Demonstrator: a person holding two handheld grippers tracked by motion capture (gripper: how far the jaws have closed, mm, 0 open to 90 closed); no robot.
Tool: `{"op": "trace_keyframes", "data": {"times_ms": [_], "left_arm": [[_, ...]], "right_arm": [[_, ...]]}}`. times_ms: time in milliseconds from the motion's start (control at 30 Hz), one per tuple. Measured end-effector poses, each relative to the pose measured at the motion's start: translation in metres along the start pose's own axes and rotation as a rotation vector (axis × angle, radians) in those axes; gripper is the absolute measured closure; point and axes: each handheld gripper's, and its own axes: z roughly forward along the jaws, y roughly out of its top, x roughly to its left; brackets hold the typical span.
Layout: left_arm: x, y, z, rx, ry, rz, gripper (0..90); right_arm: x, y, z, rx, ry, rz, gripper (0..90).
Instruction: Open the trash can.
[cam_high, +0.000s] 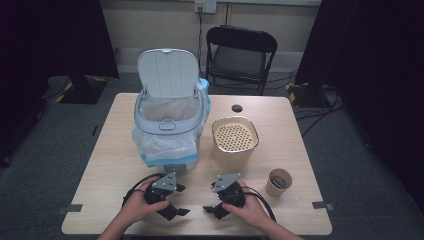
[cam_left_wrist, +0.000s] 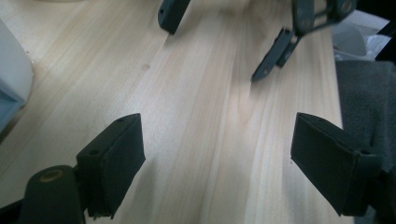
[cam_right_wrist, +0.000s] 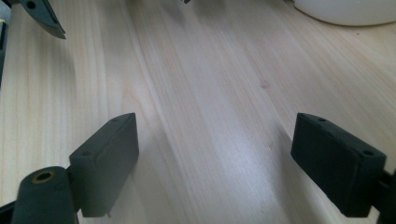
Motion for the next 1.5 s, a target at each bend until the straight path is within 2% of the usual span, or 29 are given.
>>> {"op": "trace_keyframes", "data": {"times_ms": [33, 67, 100, 367, 467, 533, 600, 633, 867, 1033, 1500], "left_arm": [[-0.001, -0.001, 0.002, -0.019, 0.004, -0.006, 16.9], [0.001, -0.002, 0.002, -0.009, 0.008, 0.013, 16.9], [0.000, -0.003, 0.002, -0.014, 0.007, 0.004, 16.9], [0.001, -0.011, 0.009, 0.009, 0.029, 0.039, 16.6], [0.000, -0.013, 0.009, -0.001, 0.032, 0.035, 15.6], [-0.001, -0.014, 0.010, -0.014, 0.028, 0.035, 15.5], [0.000, -0.015, 0.009, -0.008, 0.036, 0.060, 15.6], [-0.001, -0.016, 0.010, -0.030, 0.030, 0.046, 15.5], [-0.004, -0.016, 0.011, -0.007, 0.052, 0.082, 14.7], [-0.004, -0.016, 0.011, -0.008, 0.055, 0.083, 14.2], [-0.004, -0.016, 0.011, -0.009, 0.053, 0.086, 13.1]], "right_arm": [[-0.001, 0.000, -0.001, 0.006, 0.002, 0.003, 14.5], [-0.002, -0.001, -0.002, 0.011, -0.002, 0.003, 14.6], [-0.003, -0.001, -0.003, 0.011, -0.006, 0.003, 14.7], [-0.012, 0.000, -0.019, 0.001, -0.022, 0.027, 14.6], [-0.016, 0.001, -0.027, -0.008, -0.022, 0.039, 14.7], [-0.017, 0.001, -0.030, -0.009, -0.021, 0.037, 14.7], [-0.018, 0.000, -0.034, -0.004, -0.023, 0.031, 14.7], [-0.018, 0.000, -0.036, 0.001, -0.025, 0.034, 14.7], [-0.020, -0.005, -0.053, 0.010, -0.018, 0.027, 14.7], [-0.025, -0.006, -0.067, 0.001, -0.019, 0.053, 14.7], [-0.037, 0.001, -0.108, 0.009, -0.056, 0.067, 14.7]]}}
